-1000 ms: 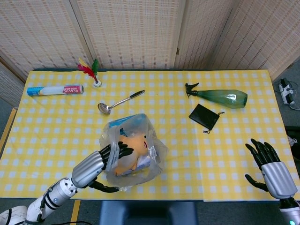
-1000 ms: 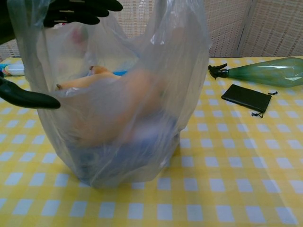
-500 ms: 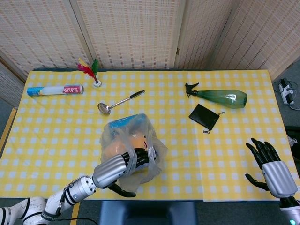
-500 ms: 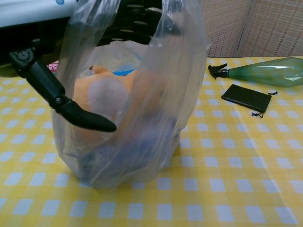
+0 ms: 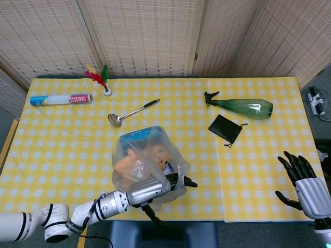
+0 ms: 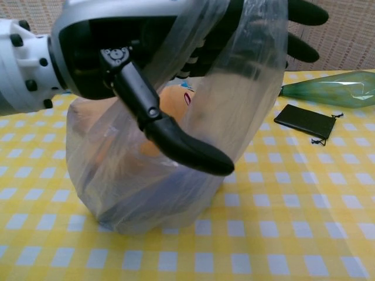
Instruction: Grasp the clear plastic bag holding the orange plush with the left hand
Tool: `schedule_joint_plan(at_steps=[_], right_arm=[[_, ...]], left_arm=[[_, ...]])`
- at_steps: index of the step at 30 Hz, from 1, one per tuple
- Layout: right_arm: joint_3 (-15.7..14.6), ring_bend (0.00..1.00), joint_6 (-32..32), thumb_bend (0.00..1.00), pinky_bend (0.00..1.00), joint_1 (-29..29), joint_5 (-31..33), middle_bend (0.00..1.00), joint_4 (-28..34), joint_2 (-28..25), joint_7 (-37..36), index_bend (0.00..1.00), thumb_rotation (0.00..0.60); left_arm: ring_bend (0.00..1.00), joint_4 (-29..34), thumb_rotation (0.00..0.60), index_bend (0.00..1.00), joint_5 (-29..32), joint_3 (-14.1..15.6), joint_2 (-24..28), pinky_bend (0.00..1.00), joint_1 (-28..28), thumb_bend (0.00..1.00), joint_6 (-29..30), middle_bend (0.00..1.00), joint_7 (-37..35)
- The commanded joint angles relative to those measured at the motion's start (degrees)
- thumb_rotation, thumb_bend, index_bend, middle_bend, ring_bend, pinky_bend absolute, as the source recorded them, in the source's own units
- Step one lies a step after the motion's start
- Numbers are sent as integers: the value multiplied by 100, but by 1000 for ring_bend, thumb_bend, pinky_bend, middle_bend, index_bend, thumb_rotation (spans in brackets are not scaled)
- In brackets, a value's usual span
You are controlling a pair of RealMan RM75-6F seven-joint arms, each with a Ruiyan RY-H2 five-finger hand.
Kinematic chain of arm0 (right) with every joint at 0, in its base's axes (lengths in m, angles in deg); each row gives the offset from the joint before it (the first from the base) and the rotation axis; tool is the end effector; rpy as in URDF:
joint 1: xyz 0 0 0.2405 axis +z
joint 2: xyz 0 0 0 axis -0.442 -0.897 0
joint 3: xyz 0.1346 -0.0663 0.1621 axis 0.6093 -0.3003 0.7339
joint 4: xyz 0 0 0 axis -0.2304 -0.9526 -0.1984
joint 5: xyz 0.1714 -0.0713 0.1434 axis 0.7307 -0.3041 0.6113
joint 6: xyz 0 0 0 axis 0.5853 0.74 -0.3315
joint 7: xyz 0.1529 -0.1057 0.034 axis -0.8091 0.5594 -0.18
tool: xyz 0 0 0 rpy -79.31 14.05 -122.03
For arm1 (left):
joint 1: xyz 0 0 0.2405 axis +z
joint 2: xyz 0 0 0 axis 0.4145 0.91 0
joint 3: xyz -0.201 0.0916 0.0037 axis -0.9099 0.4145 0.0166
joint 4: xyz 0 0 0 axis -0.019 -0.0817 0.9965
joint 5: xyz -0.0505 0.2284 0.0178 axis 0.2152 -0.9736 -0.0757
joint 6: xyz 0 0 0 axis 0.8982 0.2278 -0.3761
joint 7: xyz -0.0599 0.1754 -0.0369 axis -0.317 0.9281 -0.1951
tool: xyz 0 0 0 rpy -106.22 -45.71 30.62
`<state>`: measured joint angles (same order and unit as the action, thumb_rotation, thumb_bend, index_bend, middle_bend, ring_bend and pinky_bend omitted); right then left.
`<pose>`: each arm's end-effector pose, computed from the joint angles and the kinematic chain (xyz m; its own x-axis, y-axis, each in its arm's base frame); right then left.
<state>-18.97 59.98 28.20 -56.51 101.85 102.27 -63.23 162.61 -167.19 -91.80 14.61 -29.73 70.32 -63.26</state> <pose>-0.2836 -0.1895 0.1302 0.3667 -0.0452 0.9292 -0.9250 -0.1250 0.3589 0.0593 0.2322 -0.0261 0.0691 0.7903 0.6088 0.5780 -0.5291 0.6213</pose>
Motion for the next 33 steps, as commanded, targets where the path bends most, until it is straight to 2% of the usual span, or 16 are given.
schedule_joint_plan(at_steps=[1,5,10,12,14,15,17,18,21,23,26,28,33], right_arm=[[25,0,29,259,0,-16,34,0,-15,-14,-48,0,600],[38,0,41,258,0,-21,42,0,-26,-24,-87,0,600],[46,0,46,259,0,-27,45,0,-37,-33,-114,0,600],[48,0,41,259,0,-27,49,0,-43,-35,-126,0,600],[51,0,31,259,0,-25,56,0,-47,-36,-127,0,600],[54,0,22,259,0,-22,62,0,-51,-36,-133,0,600],[60,0,16,259,0,-22,74,0,-55,-37,-138,0,600],[64,0,7,259,0,-21,85,0,-56,-35,-136,0,600],[66,0,-30,259,0,-9,98,0,-53,-29,-119,0,600],[66,0,-55,259,0,-1,104,0,-48,-24,-101,0,600],[62,0,-97,258,0,12,111,0,-32,-17,-70,0,600],[65,0,-129,259,0,26,118,0,-27,-9,-45,0,600],[57,0,-183,258,0,39,128,0,-13,4,14,0,600]], left_arm=[[110,-60,587,104,139,-162,-63,110,-410,130,-231,157,-666],[118,-102,590,102,205,-211,-82,120,-731,130,-408,164,-1390],[153,-310,593,125,277,-243,-105,171,-1100,133,-505,197,-2665],[183,-377,598,155,330,-246,-77,241,-1209,134,-514,228,-3210],[237,-442,600,196,373,-267,-56,373,-1250,135,-422,290,-3650],[257,-495,600,211,424,-290,-59,403,-1245,134,-334,309,-3820],[378,-512,600,288,532,-322,-60,525,-1220,133,-229,402,-3978],[411,-476,600,311,660,-357,-59,554,-1191,133,-178,426,-4064],[572,-262,600,450,1191,-493,2,686,-1117,149,-211,586,-4080],[672,-26,600,544,1781,-620,127,772,-1097,217,-409,703,-3832],[779,396,600,653,2844,-862,287,874,-1076,328,-567,824,-3127],[820,648,600,686,3357,-1028,376,915,-1038,399,-590,871,-2922],[862,989,600,675,4387,-1261,718,950,-984,567,-683,914,-2287]])
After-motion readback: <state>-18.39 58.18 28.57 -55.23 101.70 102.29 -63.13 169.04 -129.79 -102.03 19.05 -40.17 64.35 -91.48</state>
